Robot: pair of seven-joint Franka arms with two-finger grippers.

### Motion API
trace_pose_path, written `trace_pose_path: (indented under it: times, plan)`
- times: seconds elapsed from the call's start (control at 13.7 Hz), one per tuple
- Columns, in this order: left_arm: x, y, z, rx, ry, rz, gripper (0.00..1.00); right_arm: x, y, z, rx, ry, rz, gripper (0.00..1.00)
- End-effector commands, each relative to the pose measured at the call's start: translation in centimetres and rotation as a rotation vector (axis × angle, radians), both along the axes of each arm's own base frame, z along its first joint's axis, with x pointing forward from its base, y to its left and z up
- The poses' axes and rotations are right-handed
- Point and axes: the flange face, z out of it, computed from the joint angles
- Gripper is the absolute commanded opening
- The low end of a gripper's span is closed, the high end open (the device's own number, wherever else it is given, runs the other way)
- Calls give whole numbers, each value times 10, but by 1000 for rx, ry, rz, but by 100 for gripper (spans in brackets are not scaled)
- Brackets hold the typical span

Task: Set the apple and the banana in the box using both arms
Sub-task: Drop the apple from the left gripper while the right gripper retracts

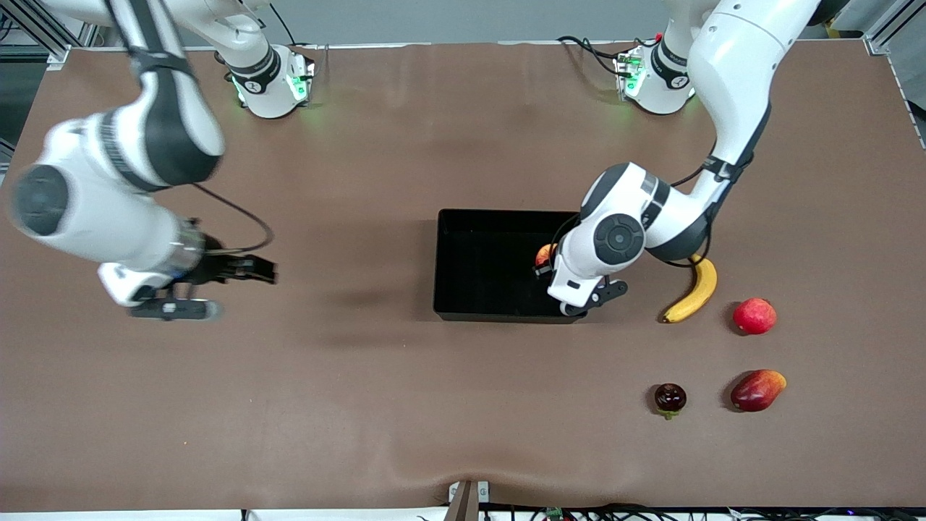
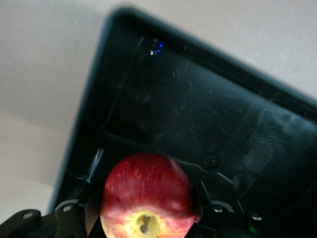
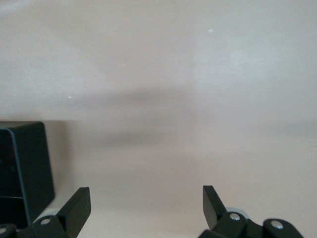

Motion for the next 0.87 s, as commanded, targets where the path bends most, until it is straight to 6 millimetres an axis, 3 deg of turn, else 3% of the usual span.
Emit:
trace_pose_path:
  times: [0.0,0.36,0.51,0.58,0.66,0.73,0.8]
  plan:
    - [-27,-10,-11,17,-46,27,0,-15,-35,30,4,-15,31,100]
    - [-45,-10,-49,74,-58,0,0,-35,-91,69,-29,-30,75,100]
    - [-45,-11,-55,80,-58,-7,0,-44,-101,83,-39,-26,70,100]
    - [-44,-12,-58,78,-57,-6,18,-51,-106,91,-45,-21,65,100]
    - [-43,-14,-58,76,-59,-4,66,-56,-107,96,-55,-8,67,100]
    - [-42,-14,-59,76,-59,9,100,-62,-108,103,-67,-2,70,100]
    - [-34,-18,-51,69,-81,11,100,-68,-113,110,-74,7,65,100]
